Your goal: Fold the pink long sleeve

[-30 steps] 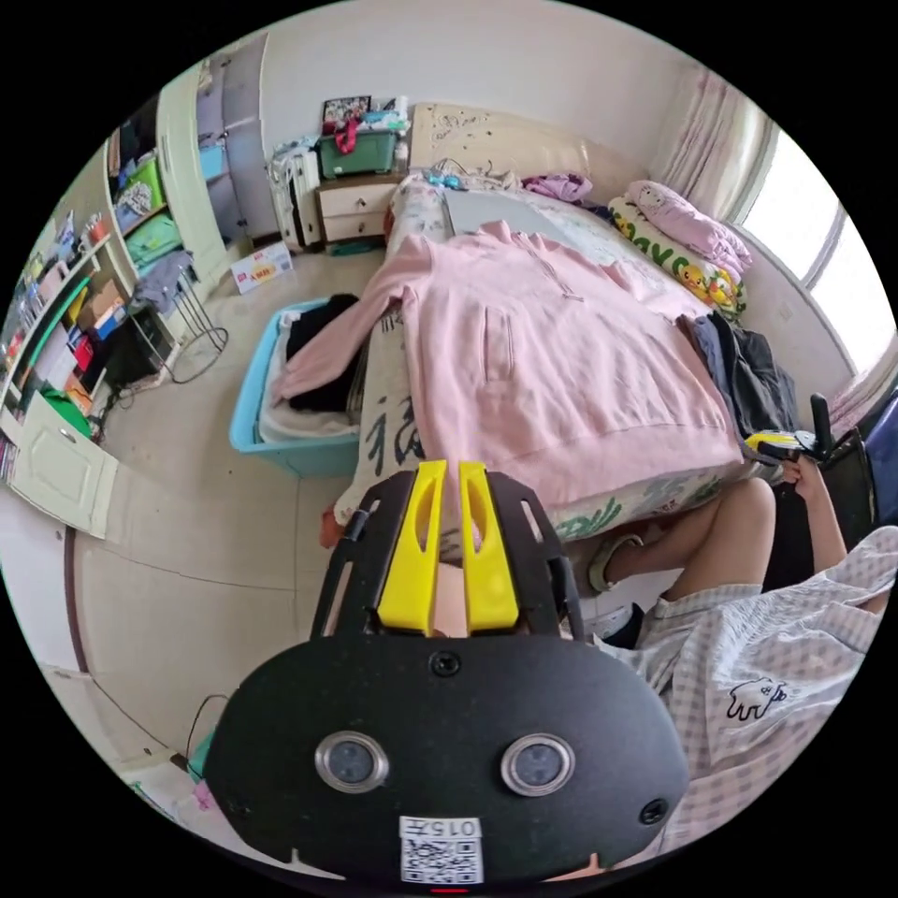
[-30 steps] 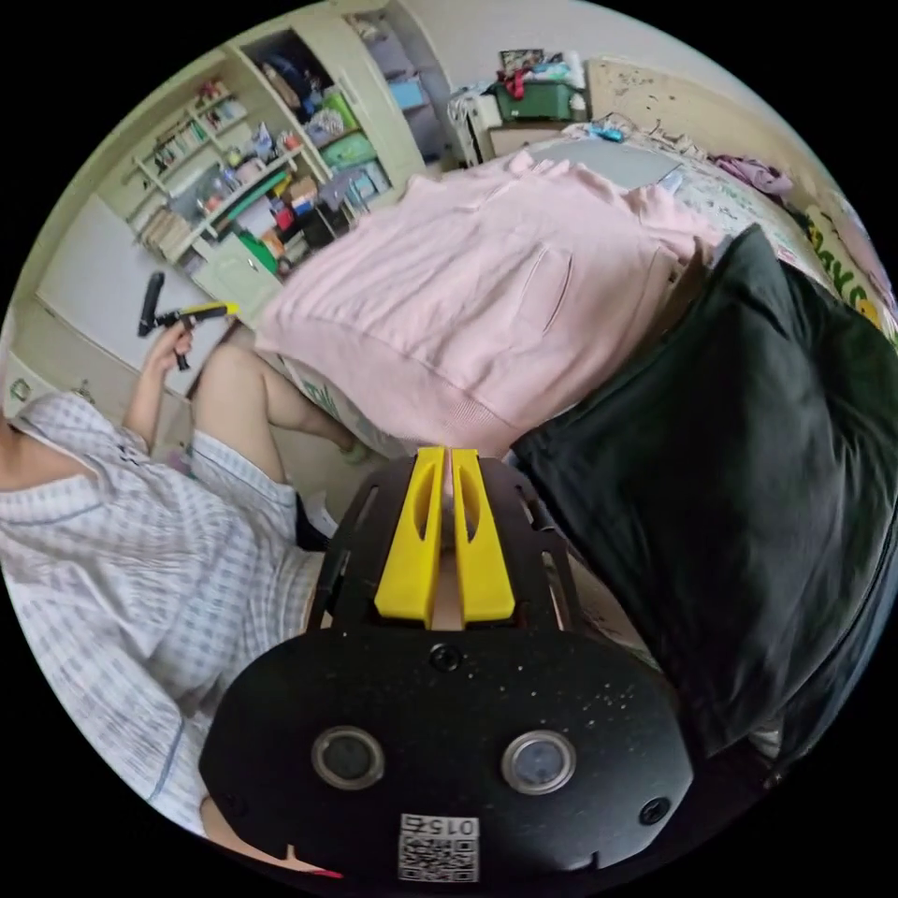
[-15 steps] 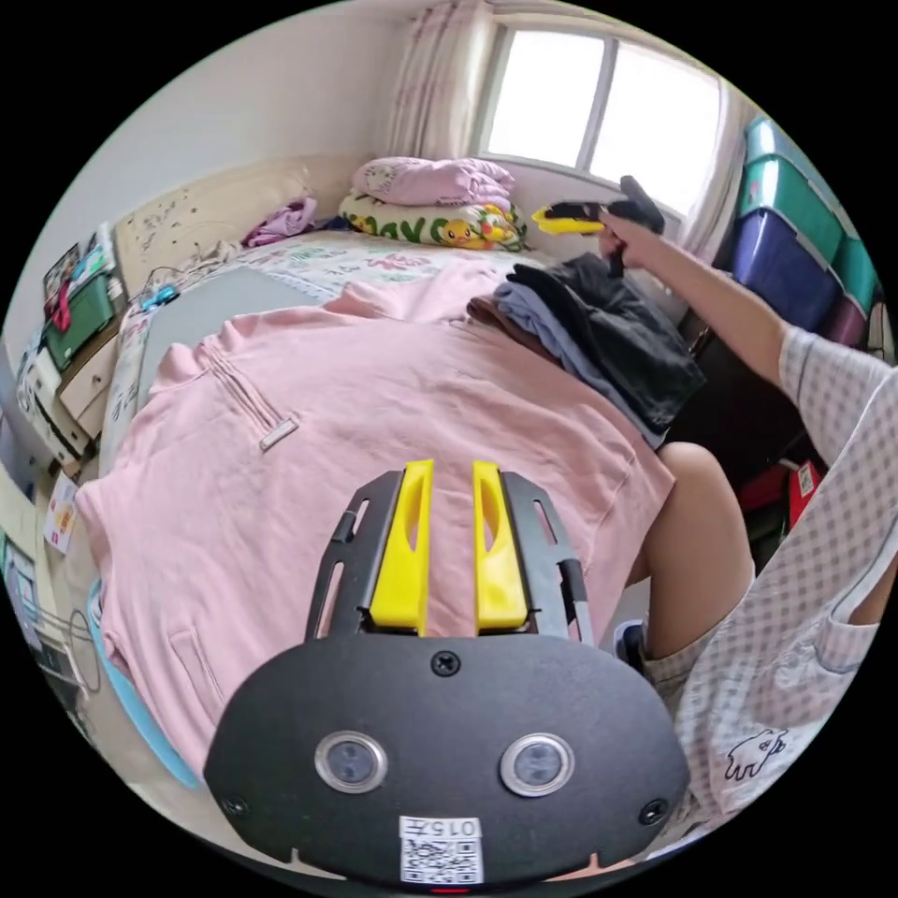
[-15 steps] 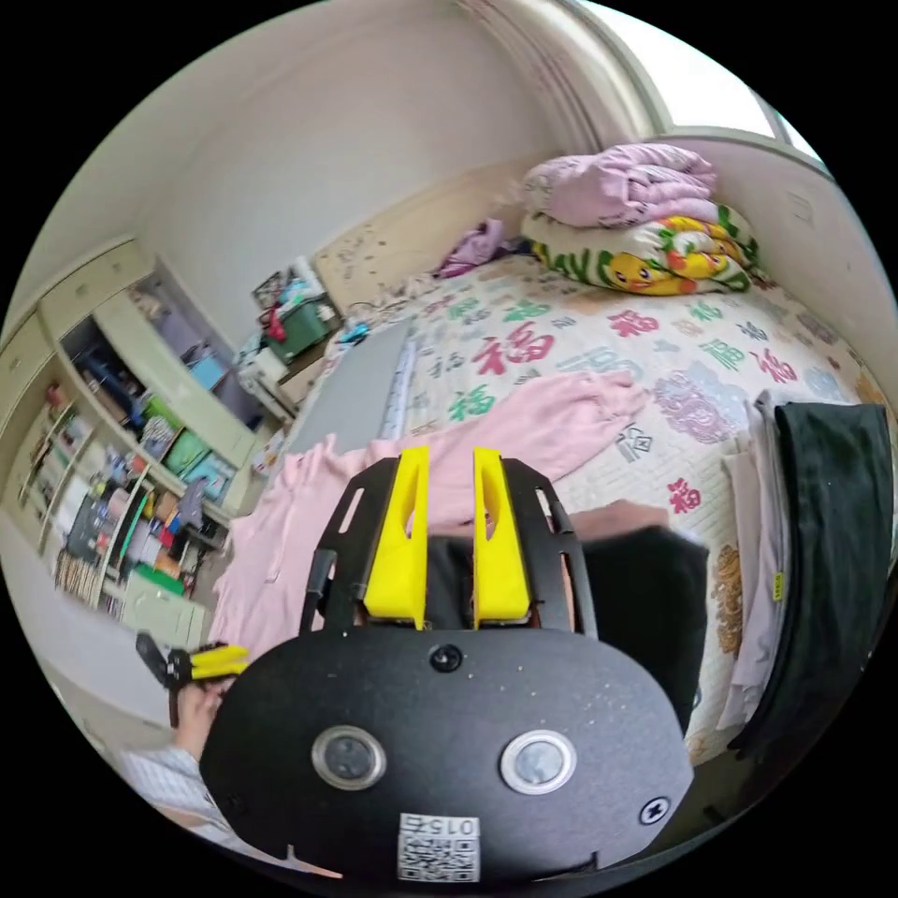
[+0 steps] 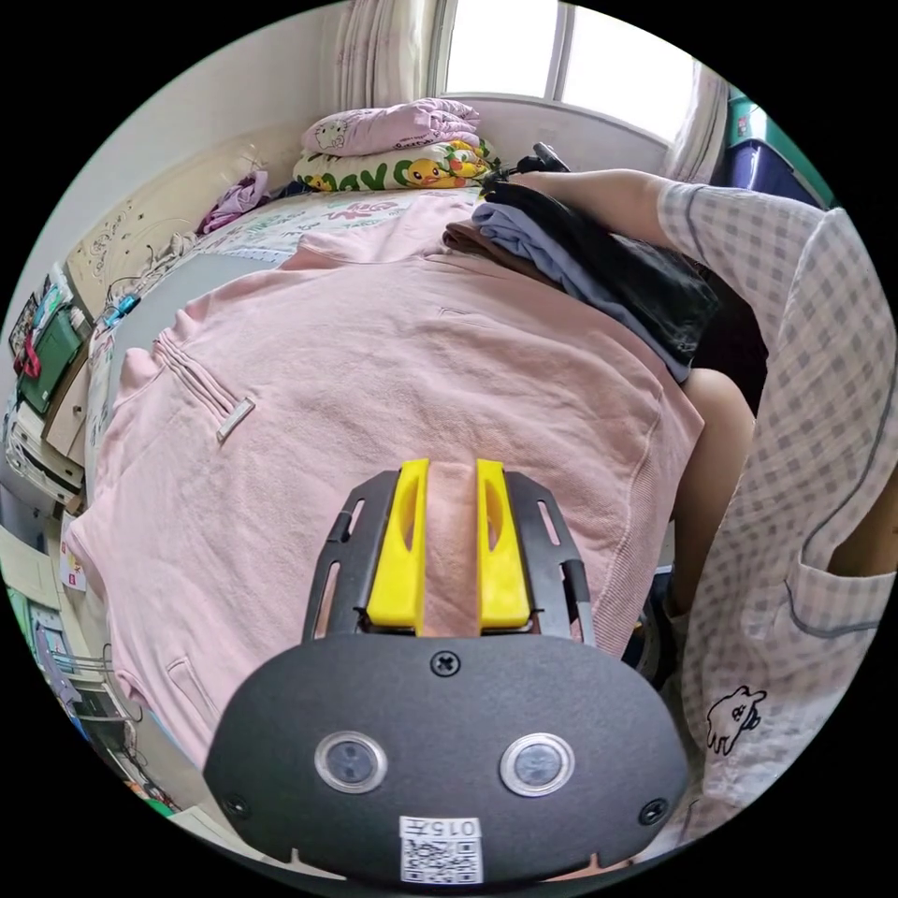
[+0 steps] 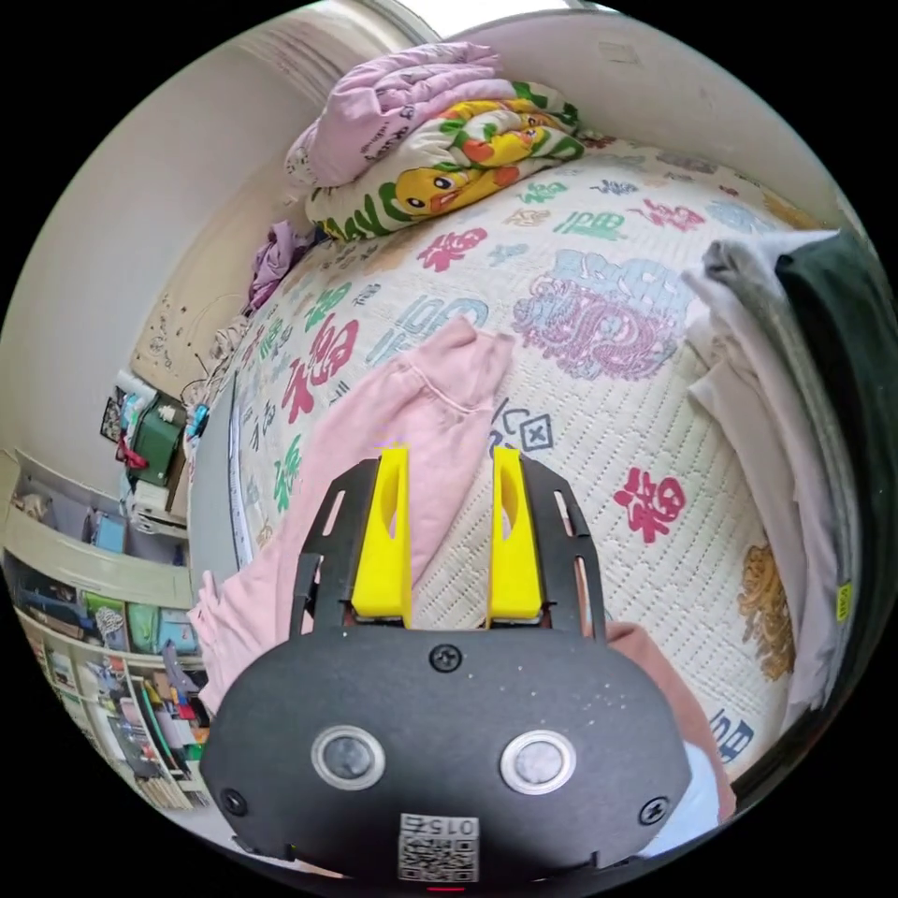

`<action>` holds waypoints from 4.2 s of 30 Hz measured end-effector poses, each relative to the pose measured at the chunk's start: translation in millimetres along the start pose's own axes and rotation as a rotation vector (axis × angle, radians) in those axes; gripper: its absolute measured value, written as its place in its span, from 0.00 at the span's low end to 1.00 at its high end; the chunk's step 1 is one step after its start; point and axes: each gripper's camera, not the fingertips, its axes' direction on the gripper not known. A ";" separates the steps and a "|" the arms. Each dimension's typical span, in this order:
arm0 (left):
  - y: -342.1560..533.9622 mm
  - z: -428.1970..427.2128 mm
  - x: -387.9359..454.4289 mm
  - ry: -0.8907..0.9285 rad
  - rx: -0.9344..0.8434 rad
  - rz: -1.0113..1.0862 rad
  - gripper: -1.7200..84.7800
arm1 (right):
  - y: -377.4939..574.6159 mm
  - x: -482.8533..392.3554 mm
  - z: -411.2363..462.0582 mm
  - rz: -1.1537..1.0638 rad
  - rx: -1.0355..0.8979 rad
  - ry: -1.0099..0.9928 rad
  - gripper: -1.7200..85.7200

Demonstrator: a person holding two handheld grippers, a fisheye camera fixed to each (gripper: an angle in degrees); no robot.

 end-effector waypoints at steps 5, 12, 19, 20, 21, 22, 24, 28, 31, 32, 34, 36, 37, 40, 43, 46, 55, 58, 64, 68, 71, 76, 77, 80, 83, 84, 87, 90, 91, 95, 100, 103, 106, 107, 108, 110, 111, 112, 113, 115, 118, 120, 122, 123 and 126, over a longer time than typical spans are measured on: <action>2.4 3.0 -16.4 0.008 0.000 -0.012 0.11 | -13.3 26.6 24.9 -0.008 -0.124 -0.046 0.11; 8.3 1.2 -49.1 0.021 0.001 -0.026 0.11 | 39.5 -14.2 -58.7 -0.365 0.147 -0.036 0.03; 29.4 -19.2 -116.9 0.171 0.081 -0.129 0.11 | 225.4 -122.7 -199.6 -1.060 0.182 -0.479 0.03; 36.6 -25.6 -129.1 0.219 0.127 -0.167 0.11 | 276.7 -126.7 -217.3 -1.160 0.148 -0.567 0.03; 55.9 -39.7 -158.3 0.329 0.243 -0.277 0.12 | 301.4 -126.9 -222.2 -1.201 0.117 -0.597 0.03; 81.8 -52.6 -190.8 0.440 0.375 -0.408 0.13 | 348.6 -122.2 -225.4 -1.252 0.051 -0.655 0.03; 128.3 -63.6 -238.7 0.568 0.564 -0.614 0.15 | 431.3 -101.4 -205.7 -1.303 -0.123 -0.729 0.03; 201.1 -49.8 -299.2 0.743 0.718 -0.915 0.20 | 524.4 -66.1 -145.2 -1.401 -0.368 -0.601 0.03; 205.2 -35.4 -304.5 0.734 0.619 -0.946 0.22 | 569.6 -33.2 -134.7 -1.519 -0.399 -0.520 0.03; 203.9 -33.2 -304.7 0.734 0.597 -0.940 0.22 | 575.5 -19.0 -137.4 -1.536 -0.366 -0.499 0.04; 199.7 -34.2 -305.7 0.707 0.556 -0.900 0.21 | 575.5 -1.8 -140.2 -1.555 -0.371 -0.503 0.04; 197.9 -39.6 -306.0 0.676 0.530 -0.870 0.21 | 569.3 13.4 -141.9 -1.571 -0.405 -0.527 0.06; 196.8 -43.6 -305.7 0.669 0.515 -0.844 0.20 | 568.5 16.9 -141.7 -1.579 -0.413 -0.531 0.06; 190.1 -52.6 -302.4 0.635 0.456 -0.751 0.19 | 569.1 34.9 -136.8 -1.612 -0.437 -0.529 0.07; 175.6 -63.6 -291.7 0.642 0.392 -0.552 0.17 | 570.9 52.6 -132.7 -1.629 -0.444 -0.517 0.07; 158.4 -70.9 -267.8 0.547 0.237 -0.382 0.17 | 570.8 67.1 -127.8 -1.620 -0.448 -0.527 0.07; 181.9 -81.9 -279.4 0.614 0.382 -0.459 0.16 | 567.2 88.8 -145.0 -1.683 -0.316 -0.476 0.10; 196.0 -92.8 -281.8 0.547 0.466 -0.519 0.14 | 558.2 97.2 -166.0 -1.639 -0.226 -0.588 0.11; 165.2 -36.8 -272.4 0.457 0.245 -0.582 0.14 | 622.6 60.8 -143.5 -1.807 -0.283 -0.558 0.13; 150.3 -22.3 -262.1 0.351 0.149 -0.593 0.07 | 661.9 39.3 -122.2 -1.930 -0.210 -0.341 0.08; 149.5 -30.2 -253.7 0.363 0.203 -0.563 0.03 | 664.1 24.9 -119.1 -1.941 -0.248 -0.322 0.06; 157.6 -70.5 -231.4 0.354 0.286 -0.478 0.02 | 639.9 2.2 -137.9 -1.871 -0.265 -0.530 0.05; 158.5 -74.2 -228.3 0.341 0.284 -0.468 0.02 | 633.9 -6.0 -140.8 -1.848 -0.282 -0.572 0.05; 156.5 -73.4 -218.0 0.329 0.227 -0.423 0.03 | 626.9 -29.8 -130.5 -1.821 -0.371 -0.599 0.06; 150.5 -46.6 -215.2 0.317 0.086 -0.418 0.04 | 621.6 -55.9 -113.8 -1.828 -0.472 -0.568 0.08; 149.5 -40.3 -213.5 0.310 0.049 -0.414 0.06 | 611.9 -65.1 -113.8 -1.825 -0.503 -0.585 0.08; 153.5 -49.9 -212.0 0.299 0.107 -0.426 0.09 | 571.0 -80.0 -126.9 -1.760 -0.505 -0.651 0.09; 153.5 -64.5 -220.7 0.269 0.242 -0.487 0.10 | 484.6 -82.3 -143.3 -1.461 -0.332 -0.704 0.11; 145.1 -65.5 -224.9 0.257 0.279 -0.504 0.10 | 446.7 -80.2 -141.3 -1.285 -0.271 -0.660 0.12; 88.4 -54.3 -238.3 0.233 0.348 -0.520 0.13 | 356.6 -56.1 -99.0 -0.740 -0.182 -0.464 0.14; -51.7 -4.3 -272.3 0.213 0.350 -0.496 0.15 | 330.1 -72.4 -63.9 -0.591 -0.226 -0.574 0.15; -117.8 45.0 -295.8 0.208 0.290 -0.544 0.16 | 332.7 -101.0 -34.4 -0.582 -0.273 -0.491 0.15; -162.6 94.6 -316.9 0.268 0.244 -0.603 0.16 | 334.6 -127.1 -10.1 -0.567 -0.302 -0.498 0.13; -169.1 103.1 -320.3 0.269 0.235 -0.616 0.16 | 338.2 -138.1 -5.0 -0.581 -0.286 -0.491 0.12; -179.9 117.9 -326.1 0.265 0.227 -0.646 0.16 | 342.4 -147.5 -1.7 -0.591 -0.263 -0.476 0.10; -194.1 135.6 -332.3 0.282 0.228 -0.664 0.13 | 350.6 -158.4 -0.9 -0.617 -0.223 -0.428 0.07; -204.5 146.9 -335.3 0.313 0.203 -0.662 0.10 | 352.9 -160.8 -1.8 -0.621 -0.205 -0.411 0.06; -216.6 156.6 -337.2 0.334 0.158 -0.638 0.05 | 355.3 -164.9 -4.1 -0.627 -0.169 -0.389 0.05; -222.0 158.7 -337.1 0.327 0.149 -0.627 0.04 | 355.2 -166.3 -5.5 -0.610 -0.144 -0.369 0.04; -240.1 154.9 -330.5 0.277 0.189 -0.564 0.04 | 354.1 -164.3 -6.2 -0.574 -0.110 -0.350 0.03; -257.8 161.9 -318.0 0.159 0.120 -0.505 0.05 | 358.7 -166.2 3.6 -0.572 -0.116 -0.309 0.03; -260.5 165.8 -311.1 0.096 0.077 -0.484 0.07 | 364.1 -171.0 8.1 -0.601 -0.126 -0.282 0.04; -254.8 156.0 -309.3 0.108 0.090 -0.493 0.09 | 366.2 -167.1 7.2 -0.604 -0.128 -0.301 0.05; -246.6 142.4 -308.2 0.130 0.111 -0.491 0.11 | 366.3 -165.2 6.6 -0.603 -0.131 -0.306 0.05; -205.2 87.7 -294.2 0.100 0.141 -0.439 0.12 | 368.4 -152.6 -6.5 -0.589 -0.115 -0.309 0.07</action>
